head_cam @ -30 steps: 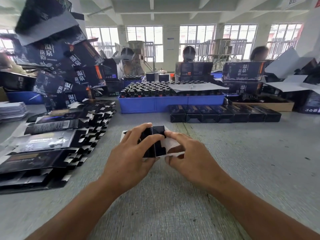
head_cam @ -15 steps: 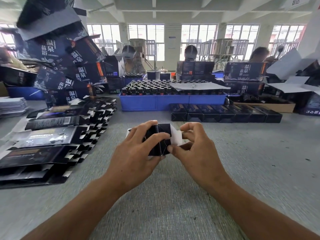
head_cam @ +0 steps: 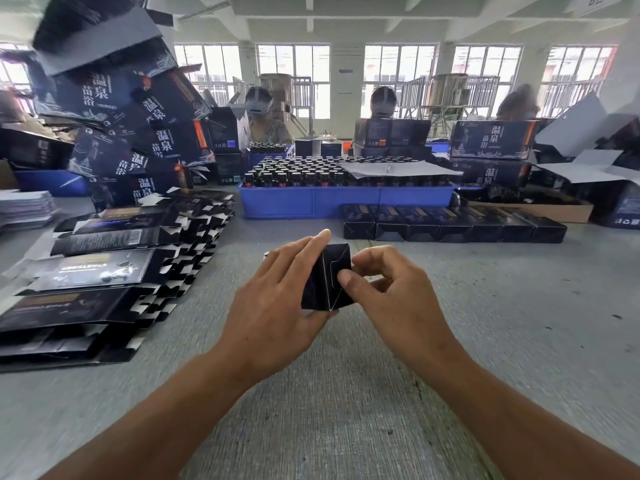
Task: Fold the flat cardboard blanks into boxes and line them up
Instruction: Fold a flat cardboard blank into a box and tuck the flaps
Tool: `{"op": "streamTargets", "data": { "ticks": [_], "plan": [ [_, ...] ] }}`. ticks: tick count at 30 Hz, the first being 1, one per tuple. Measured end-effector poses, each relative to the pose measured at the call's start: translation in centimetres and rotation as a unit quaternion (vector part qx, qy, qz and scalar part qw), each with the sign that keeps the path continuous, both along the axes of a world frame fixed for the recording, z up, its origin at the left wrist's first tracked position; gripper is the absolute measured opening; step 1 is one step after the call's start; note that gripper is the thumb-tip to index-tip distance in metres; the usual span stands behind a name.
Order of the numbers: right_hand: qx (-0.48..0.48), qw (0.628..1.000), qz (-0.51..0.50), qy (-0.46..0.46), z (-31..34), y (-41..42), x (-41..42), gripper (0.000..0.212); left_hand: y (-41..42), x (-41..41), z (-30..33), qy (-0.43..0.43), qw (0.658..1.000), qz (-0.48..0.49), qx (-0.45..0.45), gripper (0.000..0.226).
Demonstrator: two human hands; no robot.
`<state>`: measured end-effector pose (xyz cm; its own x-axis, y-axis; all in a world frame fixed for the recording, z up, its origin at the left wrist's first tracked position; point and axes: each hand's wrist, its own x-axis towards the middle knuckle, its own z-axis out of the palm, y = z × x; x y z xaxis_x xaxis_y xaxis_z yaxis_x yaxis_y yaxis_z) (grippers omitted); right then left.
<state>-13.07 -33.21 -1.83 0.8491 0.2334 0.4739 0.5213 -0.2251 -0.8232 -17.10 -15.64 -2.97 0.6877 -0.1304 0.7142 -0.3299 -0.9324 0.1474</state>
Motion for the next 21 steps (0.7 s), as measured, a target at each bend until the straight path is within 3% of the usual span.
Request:
{"op": "streamTargets", "data": {
  "ticks": [5,14,21],
  "plan": [
    [0.021,0.998,0.044,0.037,0.01,0.11,0.02,0.021,-0.04,-0.08,0.06,-0.003,1.000,-0.010,0.000,0.090],
    [0.016,1.000,-0.004,0.021,0.05,0.14,-0.04,0.012,-0.51,-0.07,0.06,-0.012,1.000,-0.022,0.002,0.086],
    [-0.006,1.000,-0.012,0.016,0.18,0.03,-0.06,0.016,-0.51,-0.17,0.12,-0.008,1.000,-0.023,0.000,0.088]
  ]
}}
